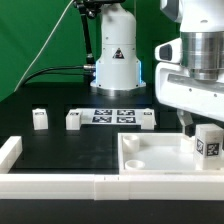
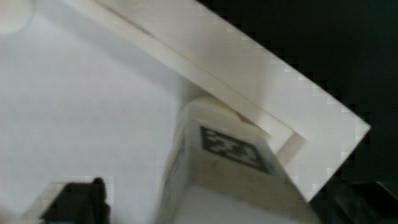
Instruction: Assemble one leg
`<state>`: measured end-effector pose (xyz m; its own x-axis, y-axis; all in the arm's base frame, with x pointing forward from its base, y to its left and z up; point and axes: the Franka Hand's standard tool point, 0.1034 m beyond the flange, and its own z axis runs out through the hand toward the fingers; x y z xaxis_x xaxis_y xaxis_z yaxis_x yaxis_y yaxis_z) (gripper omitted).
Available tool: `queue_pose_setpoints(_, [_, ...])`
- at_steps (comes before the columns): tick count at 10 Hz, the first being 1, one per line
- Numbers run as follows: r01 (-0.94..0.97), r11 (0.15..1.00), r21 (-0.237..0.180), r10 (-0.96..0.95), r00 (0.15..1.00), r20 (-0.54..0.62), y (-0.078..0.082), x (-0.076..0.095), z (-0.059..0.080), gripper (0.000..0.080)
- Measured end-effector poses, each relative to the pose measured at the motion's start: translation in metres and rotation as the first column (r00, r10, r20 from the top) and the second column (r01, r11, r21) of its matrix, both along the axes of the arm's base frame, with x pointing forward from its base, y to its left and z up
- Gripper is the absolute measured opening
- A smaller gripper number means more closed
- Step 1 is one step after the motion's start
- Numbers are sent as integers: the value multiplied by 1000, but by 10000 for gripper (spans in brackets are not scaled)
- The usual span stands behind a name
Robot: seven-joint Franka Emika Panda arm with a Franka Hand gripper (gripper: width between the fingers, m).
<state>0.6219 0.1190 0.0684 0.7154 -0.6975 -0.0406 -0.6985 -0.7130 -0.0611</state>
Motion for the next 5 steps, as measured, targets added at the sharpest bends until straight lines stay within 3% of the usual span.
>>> queue_pose_setpoints(2, [-221,975,-4,221,975,14,5,-1,0,648])
queue_pose_setpoints(5, [-608,793,-29,609,792,33,4,-1,0,649])
